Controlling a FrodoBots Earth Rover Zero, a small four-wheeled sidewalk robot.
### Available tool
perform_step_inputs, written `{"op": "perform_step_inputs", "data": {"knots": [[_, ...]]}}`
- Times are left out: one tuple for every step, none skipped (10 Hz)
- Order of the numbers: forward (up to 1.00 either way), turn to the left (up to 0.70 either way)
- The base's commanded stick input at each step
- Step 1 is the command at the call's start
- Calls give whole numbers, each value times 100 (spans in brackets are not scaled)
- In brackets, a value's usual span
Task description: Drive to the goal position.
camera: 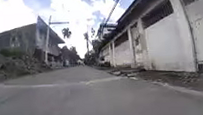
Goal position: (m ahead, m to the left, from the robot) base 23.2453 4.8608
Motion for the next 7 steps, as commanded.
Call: {"op": "perform_step_inputs", "data": {"knots": [[70, 0], [70, 0], [70, 0], [70, 0], [70, 0], [70, 0], [70, 0]]}}
